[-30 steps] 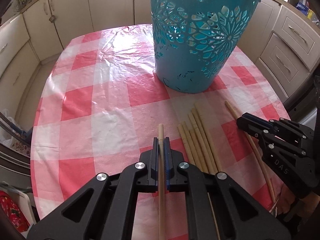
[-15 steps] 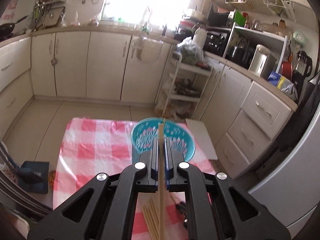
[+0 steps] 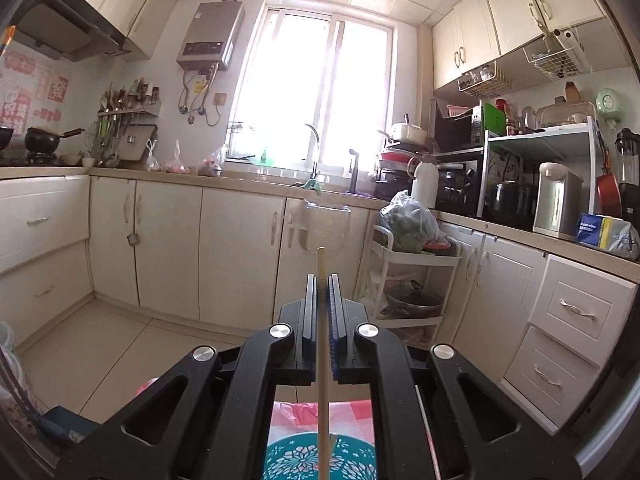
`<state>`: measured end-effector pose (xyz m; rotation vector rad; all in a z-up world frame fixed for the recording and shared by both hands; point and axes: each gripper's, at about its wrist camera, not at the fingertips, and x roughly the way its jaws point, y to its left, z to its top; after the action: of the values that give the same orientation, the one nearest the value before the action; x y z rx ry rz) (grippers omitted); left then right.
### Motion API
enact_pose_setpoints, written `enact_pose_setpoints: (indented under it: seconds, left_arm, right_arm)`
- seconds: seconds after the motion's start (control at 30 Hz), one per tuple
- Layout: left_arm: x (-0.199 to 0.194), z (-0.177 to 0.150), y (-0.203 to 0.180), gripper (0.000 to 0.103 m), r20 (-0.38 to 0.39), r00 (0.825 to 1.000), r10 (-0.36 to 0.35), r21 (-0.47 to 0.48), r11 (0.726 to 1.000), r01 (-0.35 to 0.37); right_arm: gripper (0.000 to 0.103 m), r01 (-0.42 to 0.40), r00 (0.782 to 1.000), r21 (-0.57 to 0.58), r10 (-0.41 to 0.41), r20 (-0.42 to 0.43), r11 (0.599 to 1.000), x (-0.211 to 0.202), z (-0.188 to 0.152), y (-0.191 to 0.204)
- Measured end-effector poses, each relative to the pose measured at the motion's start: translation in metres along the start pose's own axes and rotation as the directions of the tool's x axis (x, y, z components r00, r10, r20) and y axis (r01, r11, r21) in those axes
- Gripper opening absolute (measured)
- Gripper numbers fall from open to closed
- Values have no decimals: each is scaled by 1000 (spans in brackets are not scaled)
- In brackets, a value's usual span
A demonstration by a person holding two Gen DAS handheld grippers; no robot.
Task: Organize utensils
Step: 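Lift the chopstick with the left gripper over the basket and release it, then lift the held chopstick with the right gripper over the basket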
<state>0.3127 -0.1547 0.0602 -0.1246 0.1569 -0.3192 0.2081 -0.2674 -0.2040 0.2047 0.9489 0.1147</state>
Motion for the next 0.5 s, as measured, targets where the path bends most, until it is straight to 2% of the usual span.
enact_pose_setpoints:
  seconds: [0.17, 0.5]
  left_arm:
    - [28, -21, 4, 5, -30, 999, 24, -30, 999, -25]
    - [42, -59, 21, 5, -131, 990, 41, -22, 999, -44]
  right_arm:
    - [10, -5, 1000, 4, 5, -1, 1000, 0, 0, 0]
    - [10, 1, 1000, 0, -1, -1, 1000, 1, 0, 1]
